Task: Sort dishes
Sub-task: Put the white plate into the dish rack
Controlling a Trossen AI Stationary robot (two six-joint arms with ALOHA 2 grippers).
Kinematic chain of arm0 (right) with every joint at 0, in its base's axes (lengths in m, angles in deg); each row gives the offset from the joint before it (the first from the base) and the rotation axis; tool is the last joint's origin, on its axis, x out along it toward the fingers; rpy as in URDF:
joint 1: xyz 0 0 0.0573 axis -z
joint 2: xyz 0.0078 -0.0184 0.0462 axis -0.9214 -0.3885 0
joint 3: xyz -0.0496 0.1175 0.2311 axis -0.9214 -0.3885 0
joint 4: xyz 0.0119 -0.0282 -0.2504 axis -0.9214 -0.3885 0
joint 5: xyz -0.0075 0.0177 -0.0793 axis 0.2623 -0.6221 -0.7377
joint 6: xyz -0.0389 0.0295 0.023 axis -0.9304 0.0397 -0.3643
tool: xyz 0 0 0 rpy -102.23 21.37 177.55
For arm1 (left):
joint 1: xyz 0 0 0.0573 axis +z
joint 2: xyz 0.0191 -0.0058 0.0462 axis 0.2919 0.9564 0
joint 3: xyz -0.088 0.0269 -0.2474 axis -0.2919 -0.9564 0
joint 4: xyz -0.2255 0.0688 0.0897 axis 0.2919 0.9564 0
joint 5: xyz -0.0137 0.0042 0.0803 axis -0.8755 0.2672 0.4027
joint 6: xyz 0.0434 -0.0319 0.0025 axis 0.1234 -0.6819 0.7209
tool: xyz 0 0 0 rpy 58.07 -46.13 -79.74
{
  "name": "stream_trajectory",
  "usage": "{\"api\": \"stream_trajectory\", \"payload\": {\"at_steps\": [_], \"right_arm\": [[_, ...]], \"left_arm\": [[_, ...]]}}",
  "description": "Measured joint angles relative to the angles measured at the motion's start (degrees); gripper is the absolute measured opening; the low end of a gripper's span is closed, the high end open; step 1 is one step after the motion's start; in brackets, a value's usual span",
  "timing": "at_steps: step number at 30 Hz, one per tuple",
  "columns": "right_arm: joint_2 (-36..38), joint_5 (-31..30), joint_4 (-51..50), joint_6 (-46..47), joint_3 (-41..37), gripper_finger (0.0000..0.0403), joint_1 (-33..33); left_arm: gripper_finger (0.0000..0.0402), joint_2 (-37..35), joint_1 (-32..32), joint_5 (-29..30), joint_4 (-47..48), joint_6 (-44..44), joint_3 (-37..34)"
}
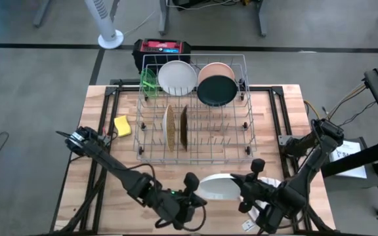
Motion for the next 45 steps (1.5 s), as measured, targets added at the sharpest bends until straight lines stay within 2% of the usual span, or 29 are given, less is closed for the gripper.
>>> {"api": "stream_trajectory", "payload": {"at_steps": [3, 7, 12, 15, 22, 29, 32, 38, 42, 45], "right_arm": [[0.0, 0.1, -3.1, 3.1, 0.0, 0.0000, -0.4], [0.1, 0.0, -5.7, 6.2, 0.0, 0.0000, -0.5], [0.1, -0.1, -5.3, 7.1, -0.7, 0.0000, -0.6], [0.1, -0.9, -5.4, 8.0, -1.5, 0.0000, -0.6], [0.1, -6.0, -4.9, 8.8, -3.6, 0.0000, -0.6], [0.1, -12.5, -3.9, 7.1, -3.7, 0.0000, -0.4], [0.4, -13.8, -3.9, 6.7, -3.7, 0.0000, -0.4], [1.2, -16.6, -3.7, 2.7, -3.7, 0.0000, -0.6], [2.1, -16.6, -3.6, -0.9, -3.7, 0.0000, -0.6], [3.8, -15.6, -3.5, -1.1, -3.6, 0.0000, -0.5]], "left_arm": [[0.0000, -1.8, 1.1, -3.9, 0.1, 1.7, -0.1], [0.0000, -4.0, 3.0, -12.0, -0.5, 3.1, -0.2], [0.0000, -6.9, 3.4, -13.0, -0.1, 3.2, -3.4], [0.0000, -11.5, 3.4, -12.9, -2.0, 2.7, -8.1], [0.0000, -23.8, 3.4, -11.8, -18.0, -0.3, -25.9], [0.0000, -28.0, 2.9, -5.6, -31.7, -4.4, -38.2], [0.0000, -28.0, 2.8, -5.1, -35.7, -7.1, -40.3], [0.0005, -26.8, 2.4, -3.0, -35.9, -14.4, -40.4], [0.0030, -26.7, 1.4, -2.8, -35.9, -16.3, -40.4], [0.0054, -26.7, 0.4, -0.1, -35.3, -16.7, -40.4]]}}
